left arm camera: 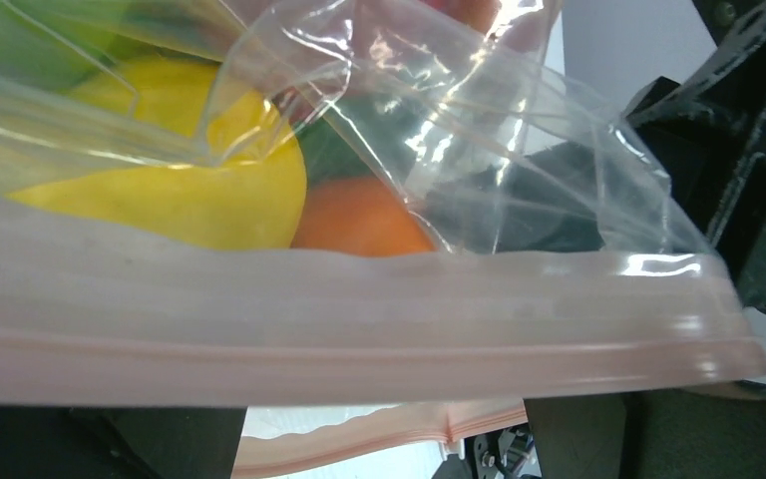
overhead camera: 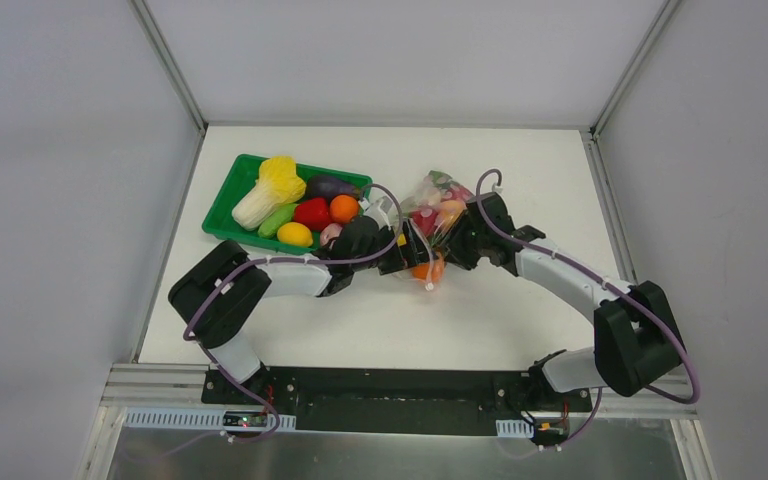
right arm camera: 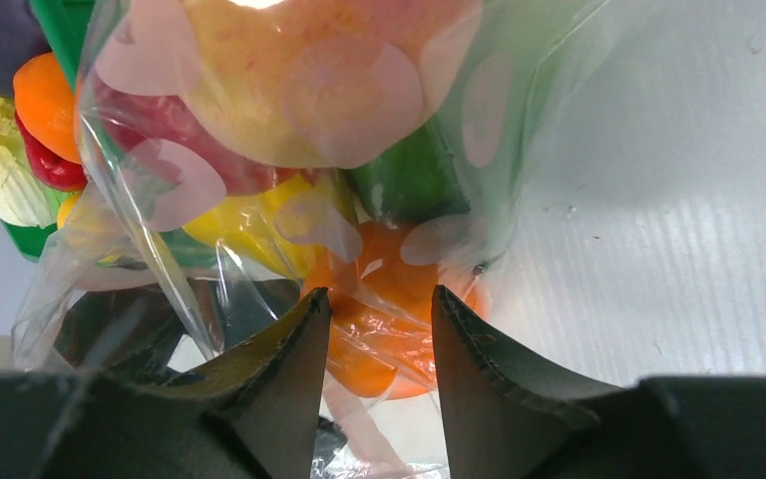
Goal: Open the zip-top bag and remove the fake food
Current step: Pick up the fake fruit from the zipper food storage bag.
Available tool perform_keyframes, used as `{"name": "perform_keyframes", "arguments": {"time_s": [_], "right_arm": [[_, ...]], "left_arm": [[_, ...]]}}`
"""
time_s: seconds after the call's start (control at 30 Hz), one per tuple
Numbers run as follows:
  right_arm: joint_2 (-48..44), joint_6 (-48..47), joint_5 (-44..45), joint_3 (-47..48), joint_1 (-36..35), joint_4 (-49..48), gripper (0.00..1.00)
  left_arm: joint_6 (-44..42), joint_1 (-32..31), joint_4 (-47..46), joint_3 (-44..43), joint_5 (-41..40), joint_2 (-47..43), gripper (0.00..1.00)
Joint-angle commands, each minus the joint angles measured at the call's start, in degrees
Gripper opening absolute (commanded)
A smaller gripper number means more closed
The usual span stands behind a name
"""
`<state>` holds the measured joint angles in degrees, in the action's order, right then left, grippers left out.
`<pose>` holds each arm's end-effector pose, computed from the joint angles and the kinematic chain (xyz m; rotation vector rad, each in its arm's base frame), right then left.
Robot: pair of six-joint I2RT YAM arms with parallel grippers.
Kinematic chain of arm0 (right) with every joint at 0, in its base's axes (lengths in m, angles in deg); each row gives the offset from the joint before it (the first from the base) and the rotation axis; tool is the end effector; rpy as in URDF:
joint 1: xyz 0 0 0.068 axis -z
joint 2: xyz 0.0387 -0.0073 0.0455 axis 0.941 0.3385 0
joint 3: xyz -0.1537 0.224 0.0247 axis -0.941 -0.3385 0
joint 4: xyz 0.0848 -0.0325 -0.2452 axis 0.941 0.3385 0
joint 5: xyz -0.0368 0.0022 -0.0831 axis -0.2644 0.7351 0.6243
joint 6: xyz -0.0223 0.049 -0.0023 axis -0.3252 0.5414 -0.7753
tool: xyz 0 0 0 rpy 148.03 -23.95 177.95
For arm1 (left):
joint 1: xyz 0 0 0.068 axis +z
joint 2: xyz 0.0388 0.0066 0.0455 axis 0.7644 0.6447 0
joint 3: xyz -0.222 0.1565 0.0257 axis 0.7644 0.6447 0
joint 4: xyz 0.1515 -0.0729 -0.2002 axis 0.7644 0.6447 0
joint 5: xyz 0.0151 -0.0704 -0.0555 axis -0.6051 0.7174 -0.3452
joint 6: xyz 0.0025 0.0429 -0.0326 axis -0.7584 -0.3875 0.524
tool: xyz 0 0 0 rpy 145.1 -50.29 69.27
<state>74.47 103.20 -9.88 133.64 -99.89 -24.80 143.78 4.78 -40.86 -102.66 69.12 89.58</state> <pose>0.2531 0.1462 0.2216 0.2909 2.4391 0.6669 0.2366 -0.2485 0.1864 -0.0059 2.0978 -1.3659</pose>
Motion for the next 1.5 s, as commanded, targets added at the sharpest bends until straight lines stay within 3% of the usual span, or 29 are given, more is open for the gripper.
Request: {"name": "perform_keyframes", "arguments": {"time_s": [0.0,0.23,0.57,0.83,0.9,1.07,1.2,1.27,1.47], "right_arm": [[0.25,2.11,-2.15,-1.44,-1.75,-1.54,0.44],[-0.05,2.62,-1.47,-2.3,-1.71,-1.3,0.44],[-1.64,3.82,1.75,-5.57,-1.78,-0.83,0.42],[-1.99,4.84,0.79,-7.76,-1.88,-1.96,0.41],[-2.27,4.98,1.24,-7.94,-1.87,-1.87,0.41],[-3.02,5.45,2.48,-8.61,-1.83,-1.55,0.41],[-3.53,5.63,2.48,-9.09,-1.81,-1.43,0.41],[-4.15,5.63,4.19,-9.19,-1.81,-1.14,0.41],[-6.22,4.68,6.63,-9.2,-1.83,0.69,0.42]], "left_arm": [[-1.75,-1.05,4.43,-3.13,-1.04,0.62,0.91],[-4.4,-1.14,16.26,-4.57,-3.56,0.04,0.91],[-5.12,-1.24,11.78,-3.58,0.75,1.34,0.72],[-6.44,-1.75,12.62,-5.53,2.76,4.51,0.75],[-6.52,-1.83,12.4,-5.37,3.02,4.43,0.69],[-9.49,-1.85,16.55,-5.79,2.87,0.24,0.39],[-12.41,-1.85,22.62,-6.35,2.22,-3.96,0.04],[-13.6,-1.85,25.2,-6.4,2.12,-6.01,0.0],[-17.52,-1.83,38.8,-9.28,0.58,-11.61,0.0]]}}
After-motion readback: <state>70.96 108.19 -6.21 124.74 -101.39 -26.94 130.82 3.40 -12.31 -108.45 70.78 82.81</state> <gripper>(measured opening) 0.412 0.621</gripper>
